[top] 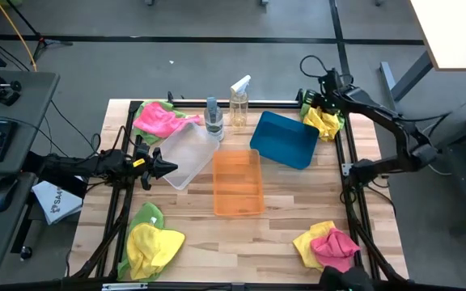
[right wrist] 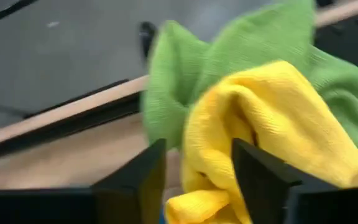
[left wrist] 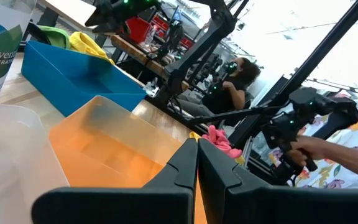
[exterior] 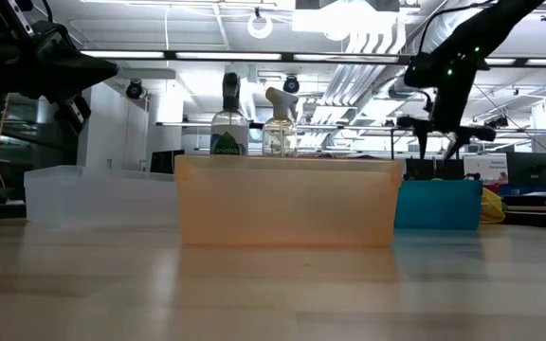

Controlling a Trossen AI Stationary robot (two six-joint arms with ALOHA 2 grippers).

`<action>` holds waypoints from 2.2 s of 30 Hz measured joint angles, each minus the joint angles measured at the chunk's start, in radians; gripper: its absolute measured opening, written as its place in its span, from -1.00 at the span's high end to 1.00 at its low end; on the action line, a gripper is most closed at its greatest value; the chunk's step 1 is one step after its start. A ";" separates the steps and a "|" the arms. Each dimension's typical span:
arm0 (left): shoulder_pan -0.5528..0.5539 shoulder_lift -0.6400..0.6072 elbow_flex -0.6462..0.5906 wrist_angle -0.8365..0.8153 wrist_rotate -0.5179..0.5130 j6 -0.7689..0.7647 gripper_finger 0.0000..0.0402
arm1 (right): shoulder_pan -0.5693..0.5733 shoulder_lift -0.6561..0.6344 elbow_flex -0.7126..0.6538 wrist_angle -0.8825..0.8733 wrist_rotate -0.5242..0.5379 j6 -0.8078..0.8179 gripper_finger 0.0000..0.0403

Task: Sort microfiber towel by color & place in baskets
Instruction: Put the top yellow microfiber towel into the blue bin

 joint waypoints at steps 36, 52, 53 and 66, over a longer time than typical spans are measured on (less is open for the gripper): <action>0.000 0.000 0.000 0.000 0.000 0.000 1.00 | 0.234 -0.287 -0.002 0.127 0.242 0.019 0.97; 0.000 0.000 0.000 0.000 0.000 0.001 1.00 | 0.780 -0.371 -0.087 0.332 0.574 -0.080 0.99; 0.000 0.000 0.000 0.000 0.000 0.002 1.00 | 0.801 -0.342 -0.115 0.390 0.657 -0.064 0.99; 0.000 0.000 0.000 0.000 0.000 0.001 1.00 | 0.911 -0.033 -0.251 0.663 0.731 0.104 1.00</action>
